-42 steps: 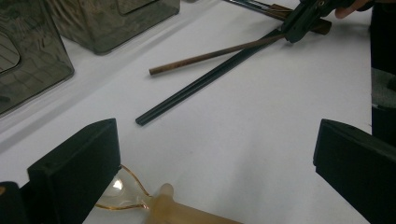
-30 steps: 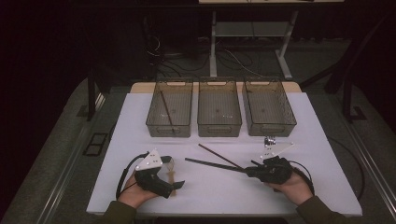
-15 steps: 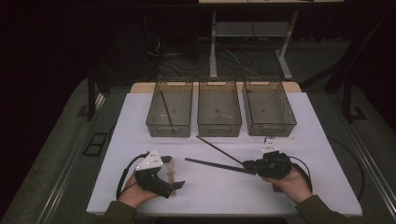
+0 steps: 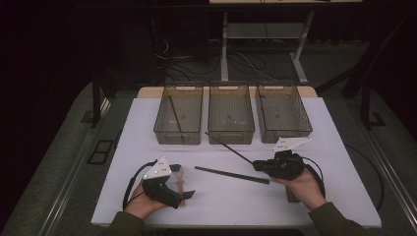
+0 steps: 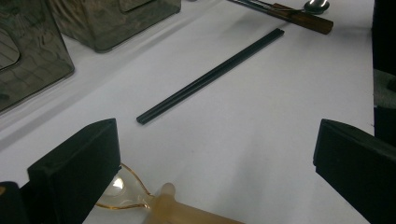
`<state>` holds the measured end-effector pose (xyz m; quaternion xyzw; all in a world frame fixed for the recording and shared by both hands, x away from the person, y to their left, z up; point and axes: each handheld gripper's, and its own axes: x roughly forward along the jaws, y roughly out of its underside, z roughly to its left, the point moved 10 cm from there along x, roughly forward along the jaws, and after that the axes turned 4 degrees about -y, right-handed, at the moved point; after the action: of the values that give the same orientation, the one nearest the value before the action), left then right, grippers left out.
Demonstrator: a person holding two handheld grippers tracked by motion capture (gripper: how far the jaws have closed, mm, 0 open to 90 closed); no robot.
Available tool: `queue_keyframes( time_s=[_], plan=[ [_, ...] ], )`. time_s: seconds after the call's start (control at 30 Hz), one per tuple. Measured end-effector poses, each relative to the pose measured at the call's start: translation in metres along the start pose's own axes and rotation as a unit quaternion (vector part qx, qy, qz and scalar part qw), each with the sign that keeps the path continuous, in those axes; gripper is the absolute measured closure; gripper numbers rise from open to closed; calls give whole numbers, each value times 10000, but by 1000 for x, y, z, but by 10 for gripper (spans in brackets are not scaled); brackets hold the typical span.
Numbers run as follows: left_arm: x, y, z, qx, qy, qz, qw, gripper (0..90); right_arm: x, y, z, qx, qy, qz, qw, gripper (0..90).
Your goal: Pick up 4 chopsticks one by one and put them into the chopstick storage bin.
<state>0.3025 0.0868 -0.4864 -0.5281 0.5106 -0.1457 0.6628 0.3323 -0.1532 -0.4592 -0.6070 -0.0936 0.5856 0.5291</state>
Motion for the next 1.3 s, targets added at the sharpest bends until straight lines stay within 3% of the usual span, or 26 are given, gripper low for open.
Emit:
queue_keyframes(
  time_s=[0.97, 1.3],
  plan=[
    [-1, -1, 0, -32, 24, -35, 10000, 0, 35, -59, -6, 106, 130, -321, 9993, 853],
    [-1, -1, 0, -27, 34, -36, 10000, 0, 53, -86, -13, 375, 315, -297, 9984, 853]
  ],
)
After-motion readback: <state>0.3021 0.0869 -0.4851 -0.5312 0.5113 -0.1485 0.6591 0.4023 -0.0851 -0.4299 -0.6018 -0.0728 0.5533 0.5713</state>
